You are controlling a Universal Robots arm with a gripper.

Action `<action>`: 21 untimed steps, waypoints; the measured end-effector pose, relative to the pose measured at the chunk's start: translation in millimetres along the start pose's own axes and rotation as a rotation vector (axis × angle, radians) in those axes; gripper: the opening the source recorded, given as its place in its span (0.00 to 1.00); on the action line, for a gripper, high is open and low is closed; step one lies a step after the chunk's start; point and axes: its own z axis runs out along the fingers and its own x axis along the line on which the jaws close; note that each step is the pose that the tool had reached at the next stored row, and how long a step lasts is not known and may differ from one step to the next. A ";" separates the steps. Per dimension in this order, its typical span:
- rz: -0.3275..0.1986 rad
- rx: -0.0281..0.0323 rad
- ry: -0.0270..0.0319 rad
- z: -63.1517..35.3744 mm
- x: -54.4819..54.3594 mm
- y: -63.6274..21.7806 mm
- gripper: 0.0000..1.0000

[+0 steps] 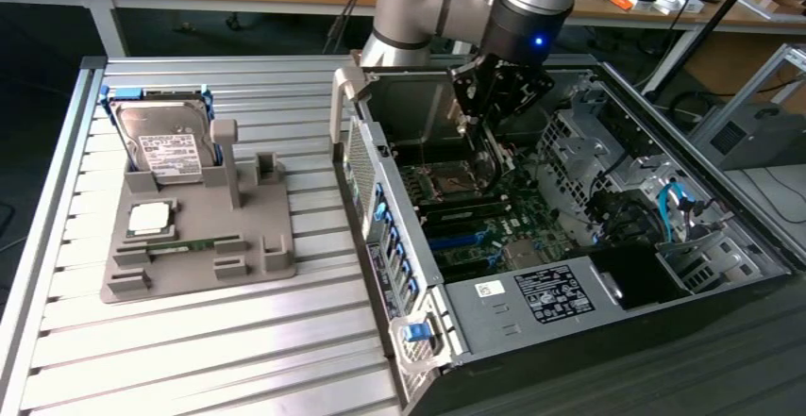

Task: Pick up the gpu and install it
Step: 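Pick up the gpu and move the gpu toward the slot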

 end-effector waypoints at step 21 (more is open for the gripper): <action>0.000 0.0000 0.0000 1.1 -15.8 1.2 0.27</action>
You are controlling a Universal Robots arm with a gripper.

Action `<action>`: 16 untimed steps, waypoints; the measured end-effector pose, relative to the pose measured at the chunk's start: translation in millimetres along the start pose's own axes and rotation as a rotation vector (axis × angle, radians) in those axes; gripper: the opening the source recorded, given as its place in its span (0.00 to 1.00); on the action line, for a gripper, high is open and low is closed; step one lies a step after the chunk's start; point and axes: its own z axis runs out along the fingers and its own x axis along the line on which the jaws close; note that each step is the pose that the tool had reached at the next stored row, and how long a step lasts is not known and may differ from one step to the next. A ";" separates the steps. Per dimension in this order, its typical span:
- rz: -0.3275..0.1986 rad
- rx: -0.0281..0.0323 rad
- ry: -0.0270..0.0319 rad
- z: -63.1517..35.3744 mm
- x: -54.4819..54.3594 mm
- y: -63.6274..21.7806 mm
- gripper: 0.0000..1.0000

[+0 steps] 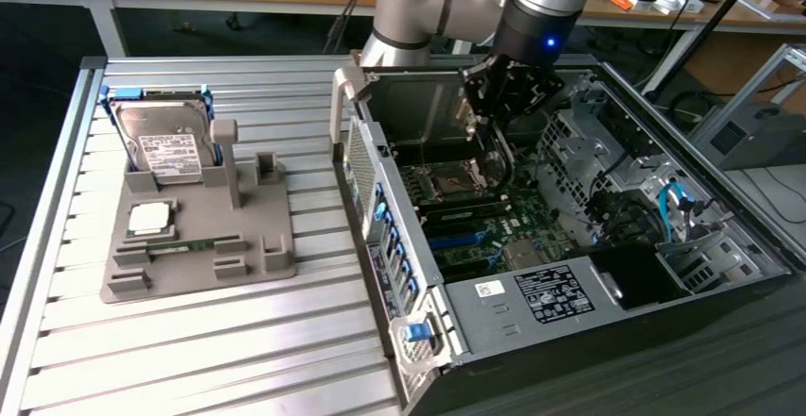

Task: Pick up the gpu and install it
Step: 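Pick up the gpu and move the gpu toward the slot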

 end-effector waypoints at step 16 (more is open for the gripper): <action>0.000 0.0000 0.0000 1.1 -11.7 0.9 0.27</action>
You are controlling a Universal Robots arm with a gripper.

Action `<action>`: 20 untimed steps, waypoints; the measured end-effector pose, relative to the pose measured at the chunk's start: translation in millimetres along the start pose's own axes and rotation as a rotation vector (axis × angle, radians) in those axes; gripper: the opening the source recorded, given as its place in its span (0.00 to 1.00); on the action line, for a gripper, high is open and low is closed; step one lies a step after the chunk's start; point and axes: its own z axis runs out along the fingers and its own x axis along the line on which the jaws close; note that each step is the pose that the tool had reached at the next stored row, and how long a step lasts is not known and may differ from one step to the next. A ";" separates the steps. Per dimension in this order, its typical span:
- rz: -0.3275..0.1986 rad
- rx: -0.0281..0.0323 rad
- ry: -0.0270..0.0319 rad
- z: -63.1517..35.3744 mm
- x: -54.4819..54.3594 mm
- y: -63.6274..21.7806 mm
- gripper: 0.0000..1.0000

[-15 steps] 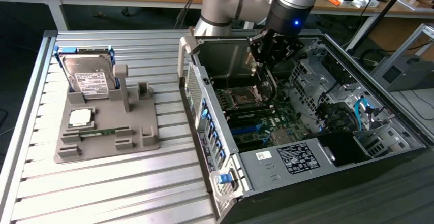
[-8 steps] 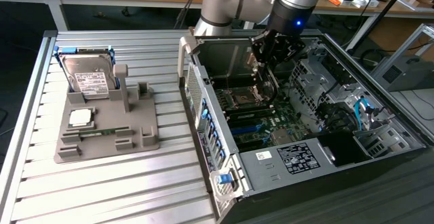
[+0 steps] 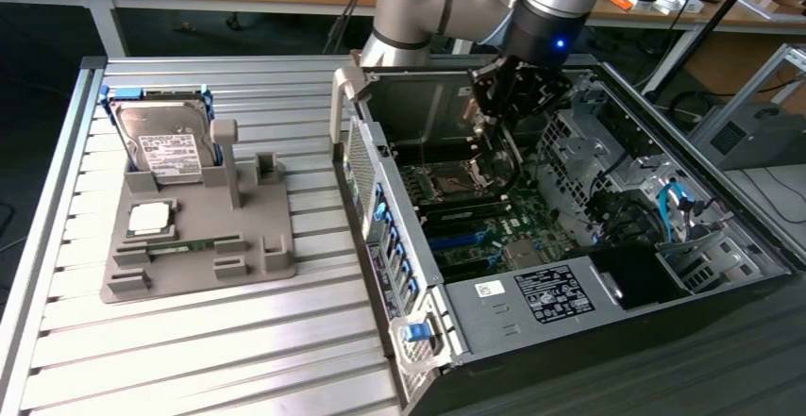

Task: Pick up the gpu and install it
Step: 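Pick up the gpu and move the gpu toward the slot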

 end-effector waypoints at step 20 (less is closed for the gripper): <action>0.000 -0.0001 0.0000 0.5 -8.0 0.6 0.27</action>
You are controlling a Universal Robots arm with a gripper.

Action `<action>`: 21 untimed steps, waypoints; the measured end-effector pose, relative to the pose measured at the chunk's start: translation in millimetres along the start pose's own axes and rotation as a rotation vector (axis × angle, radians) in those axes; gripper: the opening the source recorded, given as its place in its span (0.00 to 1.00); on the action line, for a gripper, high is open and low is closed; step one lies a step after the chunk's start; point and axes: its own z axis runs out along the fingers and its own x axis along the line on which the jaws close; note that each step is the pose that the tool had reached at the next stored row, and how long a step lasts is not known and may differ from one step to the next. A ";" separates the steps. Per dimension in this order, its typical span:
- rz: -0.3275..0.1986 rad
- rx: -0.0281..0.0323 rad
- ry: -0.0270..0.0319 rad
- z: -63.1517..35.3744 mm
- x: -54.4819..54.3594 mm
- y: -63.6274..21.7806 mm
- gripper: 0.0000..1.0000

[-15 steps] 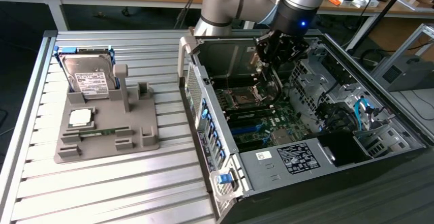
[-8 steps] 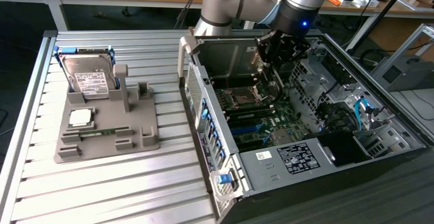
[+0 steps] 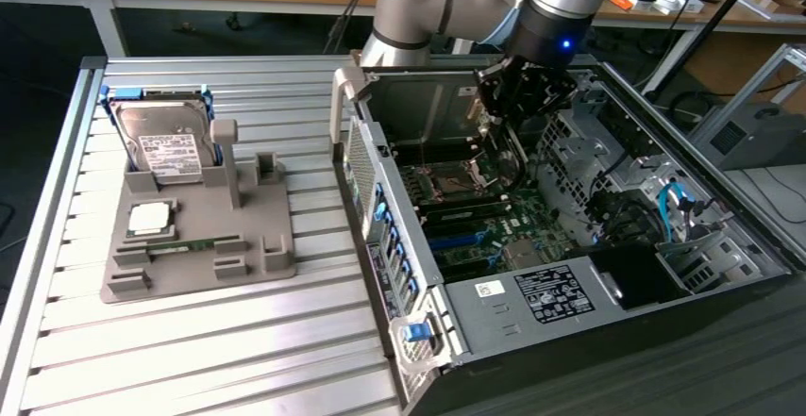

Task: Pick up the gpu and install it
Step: 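Pick up the gpu and move the gpu toward the slot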

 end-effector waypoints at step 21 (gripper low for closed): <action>0.000 0.0603 -0.0045 0.0 0.0 0.0 0.27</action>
